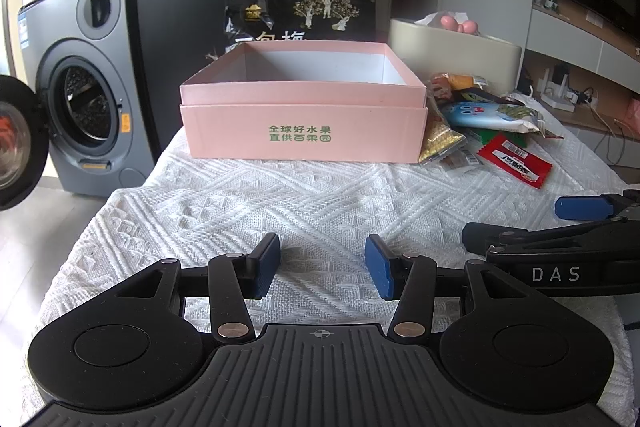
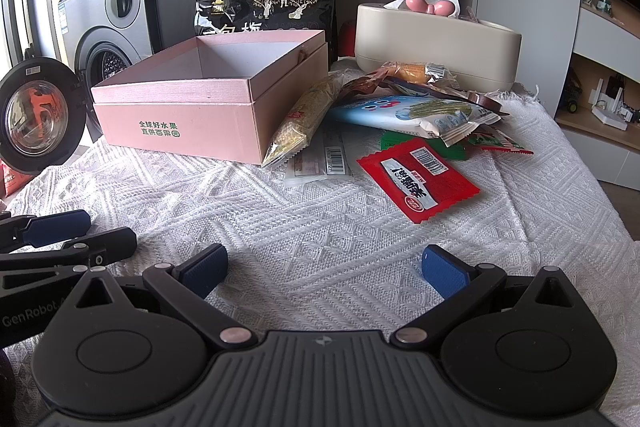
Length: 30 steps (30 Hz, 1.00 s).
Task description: Organize snacks
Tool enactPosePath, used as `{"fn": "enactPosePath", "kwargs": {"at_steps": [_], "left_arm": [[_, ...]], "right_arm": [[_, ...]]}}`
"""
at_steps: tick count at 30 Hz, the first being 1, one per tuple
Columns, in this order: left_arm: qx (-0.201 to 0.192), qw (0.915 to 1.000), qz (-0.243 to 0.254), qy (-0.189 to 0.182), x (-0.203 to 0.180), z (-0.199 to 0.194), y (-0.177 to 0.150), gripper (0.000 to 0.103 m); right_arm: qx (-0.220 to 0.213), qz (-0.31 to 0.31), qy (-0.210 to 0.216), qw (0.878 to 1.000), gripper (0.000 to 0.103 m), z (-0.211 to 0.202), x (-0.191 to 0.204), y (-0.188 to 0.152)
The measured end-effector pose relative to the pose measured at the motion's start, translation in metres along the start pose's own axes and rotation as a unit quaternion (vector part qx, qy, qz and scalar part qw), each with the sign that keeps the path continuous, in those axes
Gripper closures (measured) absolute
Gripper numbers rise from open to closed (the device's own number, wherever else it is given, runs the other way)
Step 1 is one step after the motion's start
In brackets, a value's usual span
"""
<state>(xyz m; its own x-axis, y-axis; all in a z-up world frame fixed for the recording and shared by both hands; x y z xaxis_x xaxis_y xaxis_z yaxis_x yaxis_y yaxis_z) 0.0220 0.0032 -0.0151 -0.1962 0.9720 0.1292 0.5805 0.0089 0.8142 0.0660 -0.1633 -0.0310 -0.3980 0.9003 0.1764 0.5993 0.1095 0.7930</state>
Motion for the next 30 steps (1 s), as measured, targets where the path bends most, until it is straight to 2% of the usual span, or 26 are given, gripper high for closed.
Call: {"fn": "enactPosePath", "kwargs": {"at_steps": [30], "left_arm": [[0.0,1.0,-0.002,0.0,-0.0018,-0.0013,0.0009,0.05]], "right_arm": [[0.0,-0.002,-0.003,1.0,0.0,0.0002,0.0013,0.0002]]}}
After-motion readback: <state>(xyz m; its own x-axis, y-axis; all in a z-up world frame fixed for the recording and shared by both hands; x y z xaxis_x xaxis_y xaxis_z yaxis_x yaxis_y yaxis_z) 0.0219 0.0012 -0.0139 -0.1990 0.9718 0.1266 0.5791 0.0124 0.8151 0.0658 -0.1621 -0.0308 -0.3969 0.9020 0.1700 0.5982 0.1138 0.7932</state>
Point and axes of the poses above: each gripper's, at about its wrist camera, not at the fingertips, and z roughly the way its jaws point, x to its left, y to its top, the point moved 3 cm from there along z, roughly the way its jaws point, and after that the axes turned 14 degrees about y, right-handed, at the moved point
